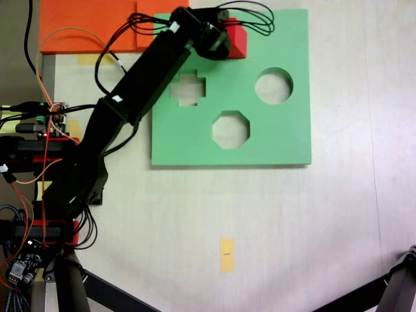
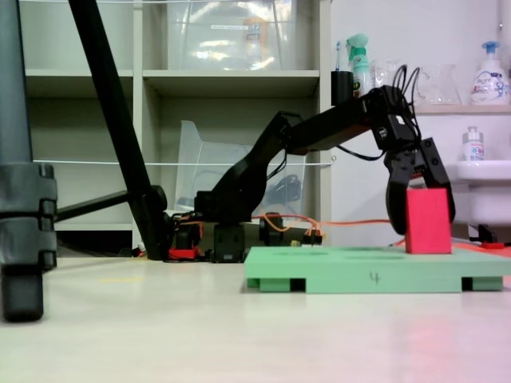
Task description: Put the square block into the corresponding hole
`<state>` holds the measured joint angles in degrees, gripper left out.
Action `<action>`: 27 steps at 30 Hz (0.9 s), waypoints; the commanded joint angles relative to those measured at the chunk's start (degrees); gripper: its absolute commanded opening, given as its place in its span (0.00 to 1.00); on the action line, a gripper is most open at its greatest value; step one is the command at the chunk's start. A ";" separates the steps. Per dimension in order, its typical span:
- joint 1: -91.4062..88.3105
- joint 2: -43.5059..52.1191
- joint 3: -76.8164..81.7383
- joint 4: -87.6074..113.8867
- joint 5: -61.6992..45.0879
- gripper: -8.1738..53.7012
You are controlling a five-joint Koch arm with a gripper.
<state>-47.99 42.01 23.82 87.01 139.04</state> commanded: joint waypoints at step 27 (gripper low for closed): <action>-1.14 -5.71 -3.69 -1.93 0.26 0.76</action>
<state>-48.96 36.04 21.18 87.54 138.78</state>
